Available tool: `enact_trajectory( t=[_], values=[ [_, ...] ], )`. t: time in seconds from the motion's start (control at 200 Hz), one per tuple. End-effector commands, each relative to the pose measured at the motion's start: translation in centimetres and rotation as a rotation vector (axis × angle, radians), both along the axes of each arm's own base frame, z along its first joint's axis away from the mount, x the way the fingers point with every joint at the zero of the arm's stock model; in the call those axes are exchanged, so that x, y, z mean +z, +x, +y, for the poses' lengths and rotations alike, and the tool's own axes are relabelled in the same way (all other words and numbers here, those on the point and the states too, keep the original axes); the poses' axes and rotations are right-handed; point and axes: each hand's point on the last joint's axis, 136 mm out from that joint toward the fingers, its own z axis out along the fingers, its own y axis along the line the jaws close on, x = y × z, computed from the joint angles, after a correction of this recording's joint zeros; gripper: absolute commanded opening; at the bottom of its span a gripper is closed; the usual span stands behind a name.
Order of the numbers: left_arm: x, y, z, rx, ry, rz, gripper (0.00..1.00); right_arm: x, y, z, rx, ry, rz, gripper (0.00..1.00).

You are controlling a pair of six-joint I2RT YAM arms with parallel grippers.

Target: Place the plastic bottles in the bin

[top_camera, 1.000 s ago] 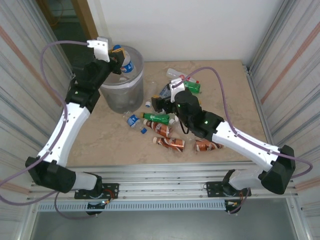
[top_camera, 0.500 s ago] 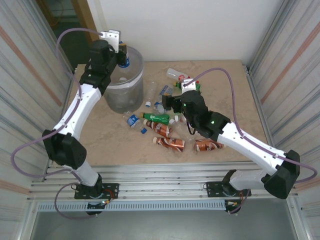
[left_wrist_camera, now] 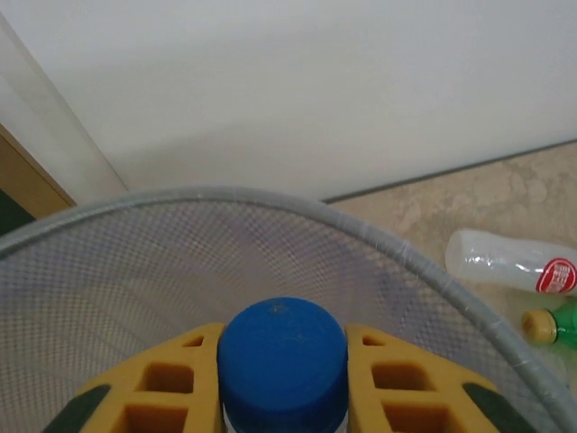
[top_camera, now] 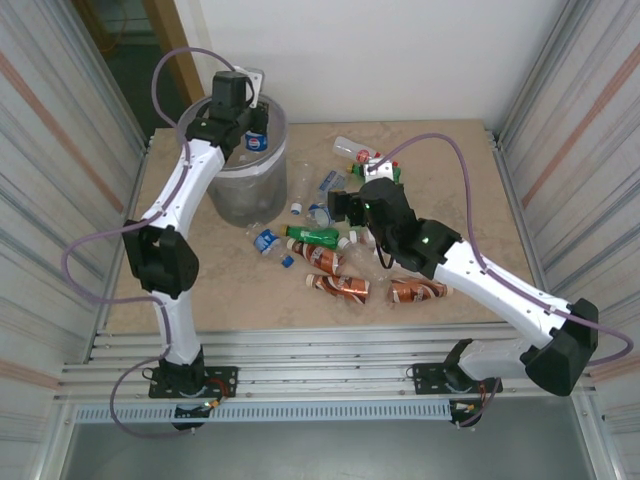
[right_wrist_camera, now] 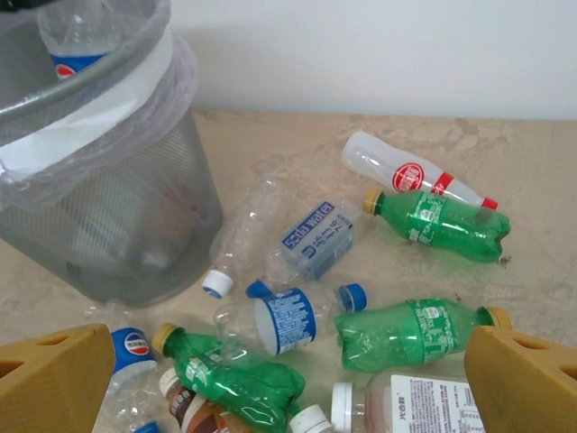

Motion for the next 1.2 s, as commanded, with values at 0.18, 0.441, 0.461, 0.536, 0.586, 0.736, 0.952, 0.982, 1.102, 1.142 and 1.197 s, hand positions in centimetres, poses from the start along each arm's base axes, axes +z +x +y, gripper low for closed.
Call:
enact_trajectory(
  t=[0.18, 0.441, 0.461, 0.536, 0.586, 0.736, 0.952, 0.982, 1.102, 1.142, 1.197],
  values=[
    [0.5, -1.1, -0.6, -0.027, -0.025, 0.049, 0.71, -0.4, 0.5, -0.8, -0.047, -0.014, 0.043, 0.98],
    [3.4, -3.0, -0.9, -0.061, -0.084, 0.017, 0.85, -2.6, 0.0, -0.1, 0.023, -0.049, 0.133, 0.98],
    [3.8, -3.4, -1.0, -0.068, -0.092, 0.013, 0.86, -2.8, 0.0, 0.0, 0.03, -0.053, 0.141, 0.98],
    [4.8, -4.4, -1.2, -0.087, -0.12, 0.002, 0.88, -3.9, -0.4, 0.3, 0.059, -0.08, 0.179, 0.98],
    [5.4, -5.3, -1.3, -0.099, -0.14, -0.006, 0.9, -4.7, -0.7, 0.5, 0.08, -0.098, 0.209, 0.98],
    [7.2, -8.2, -1.8, -0.125, -0.168, -0.049, 0.96, -7.1, -1.4, 1.8, 0.152, -0.135, 0.299, 0.98],
    [9.1, -13.8, -2.5, -0.15, -0.206, -0.133, 0.99, -9.3, -2.2, 5.8, 0.273, -0.171, 0.343, 0.91],
    [9.2, -14.6, -2.4, -0.147, -0.217, -0.144, 0.99, -9.5, -2.3, 6.5, 0.289, -0.184, 0.345, 0.9],
    [9.9, -17.8, -1.1, -0.124, -0.293, -0.202, 0.99, -11.0, -2.6, 9.5, 0.354, -0.239, 0.361, 0.86],
    [9.6, -18.7, -0.6, -0.11, -0.317, -0.21, 0.99, -11.6, -2.7, 10.5, 0.378, -0.25, 0.37, 0.84],
    [9.1, -20.0, 0.2, -0.084, -0.346, -0.219, 0.99, -12.5, -2.7, 11.9, 0.408, -0.258, 0.382, 0.83]
  ],
)
